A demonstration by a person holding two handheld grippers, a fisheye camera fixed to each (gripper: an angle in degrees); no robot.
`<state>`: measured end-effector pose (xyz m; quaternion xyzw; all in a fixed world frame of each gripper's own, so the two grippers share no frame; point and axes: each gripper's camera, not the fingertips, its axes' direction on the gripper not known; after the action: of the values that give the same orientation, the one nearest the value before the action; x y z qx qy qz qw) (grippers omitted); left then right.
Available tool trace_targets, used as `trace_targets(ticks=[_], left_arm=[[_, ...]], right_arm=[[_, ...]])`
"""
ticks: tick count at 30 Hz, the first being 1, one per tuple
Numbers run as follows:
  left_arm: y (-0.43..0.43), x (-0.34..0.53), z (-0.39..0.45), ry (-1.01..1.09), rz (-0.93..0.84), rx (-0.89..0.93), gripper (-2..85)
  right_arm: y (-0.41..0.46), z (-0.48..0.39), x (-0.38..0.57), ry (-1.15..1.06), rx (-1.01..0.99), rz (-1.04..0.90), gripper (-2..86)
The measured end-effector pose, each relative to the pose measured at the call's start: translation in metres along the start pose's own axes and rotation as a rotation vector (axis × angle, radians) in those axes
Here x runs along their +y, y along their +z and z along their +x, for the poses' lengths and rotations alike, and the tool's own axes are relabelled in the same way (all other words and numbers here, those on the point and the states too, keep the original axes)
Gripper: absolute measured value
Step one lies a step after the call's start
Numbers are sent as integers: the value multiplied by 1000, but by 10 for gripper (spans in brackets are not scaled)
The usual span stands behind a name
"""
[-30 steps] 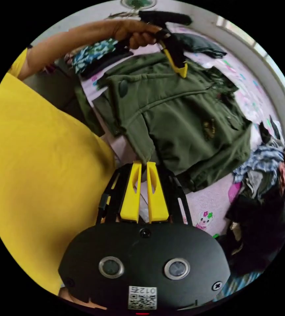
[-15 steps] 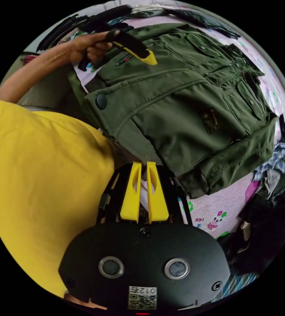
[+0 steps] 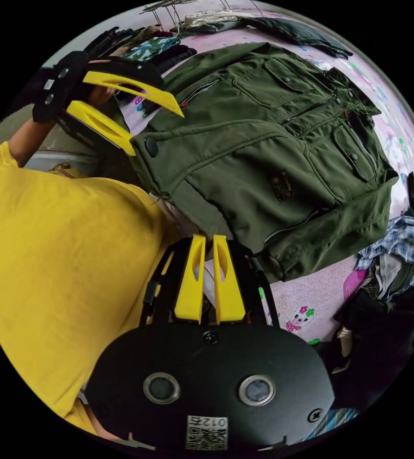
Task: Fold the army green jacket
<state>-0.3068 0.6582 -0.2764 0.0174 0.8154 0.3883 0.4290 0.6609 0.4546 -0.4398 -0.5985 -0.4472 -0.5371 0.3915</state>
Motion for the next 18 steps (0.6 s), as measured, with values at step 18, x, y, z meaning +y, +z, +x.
trace_targets(ticks=[18], left_arm=[[16,-152,-45,-102,64,53,3]], right_arm=[[2,19,155,834,-210,728,101]])
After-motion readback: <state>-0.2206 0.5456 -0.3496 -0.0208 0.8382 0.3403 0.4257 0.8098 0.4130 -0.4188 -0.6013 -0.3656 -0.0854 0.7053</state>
